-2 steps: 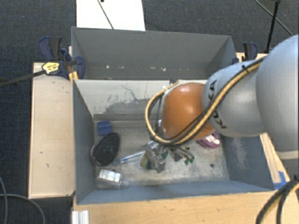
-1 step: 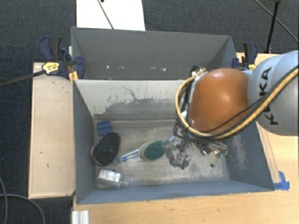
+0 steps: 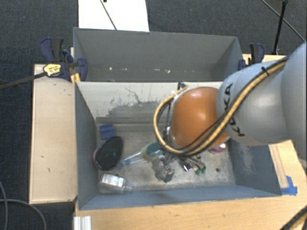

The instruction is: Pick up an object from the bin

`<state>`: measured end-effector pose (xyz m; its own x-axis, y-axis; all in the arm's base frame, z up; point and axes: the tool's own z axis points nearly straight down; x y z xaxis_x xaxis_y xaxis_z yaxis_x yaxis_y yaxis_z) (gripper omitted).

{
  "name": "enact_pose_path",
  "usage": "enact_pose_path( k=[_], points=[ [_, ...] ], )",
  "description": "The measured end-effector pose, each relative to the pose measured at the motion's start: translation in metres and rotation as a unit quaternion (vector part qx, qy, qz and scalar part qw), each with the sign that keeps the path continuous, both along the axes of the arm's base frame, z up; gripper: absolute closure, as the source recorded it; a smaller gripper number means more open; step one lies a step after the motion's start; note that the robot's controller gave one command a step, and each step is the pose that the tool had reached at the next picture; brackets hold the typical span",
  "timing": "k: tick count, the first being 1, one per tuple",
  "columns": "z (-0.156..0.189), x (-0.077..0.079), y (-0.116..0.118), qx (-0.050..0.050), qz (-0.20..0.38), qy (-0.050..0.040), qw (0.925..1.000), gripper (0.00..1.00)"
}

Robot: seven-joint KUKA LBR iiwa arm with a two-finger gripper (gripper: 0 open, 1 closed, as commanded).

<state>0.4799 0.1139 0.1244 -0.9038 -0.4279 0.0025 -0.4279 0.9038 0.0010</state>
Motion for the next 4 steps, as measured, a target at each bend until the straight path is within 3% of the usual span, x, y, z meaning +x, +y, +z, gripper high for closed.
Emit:
enact_pose_path(
  k=[1, 2, 3, 4],
  points=[
    [-0.018, 0.098, 0.045, 0.002, -0.024, -0.0055, 0.9997, 1.0],
    [0.08, 0.101, 0.067, 0.003, -0.069, -0.0068, 0.9976, 1.0],
    [0.074, 0.099, 0.065, 0.001, -0.07, -0.003, 0.9975, 0.0],
    [-0.036, 0.033, -0.006, 0.002, 0.1, -0.0023, 0.9949, 0.0]
  ],
)
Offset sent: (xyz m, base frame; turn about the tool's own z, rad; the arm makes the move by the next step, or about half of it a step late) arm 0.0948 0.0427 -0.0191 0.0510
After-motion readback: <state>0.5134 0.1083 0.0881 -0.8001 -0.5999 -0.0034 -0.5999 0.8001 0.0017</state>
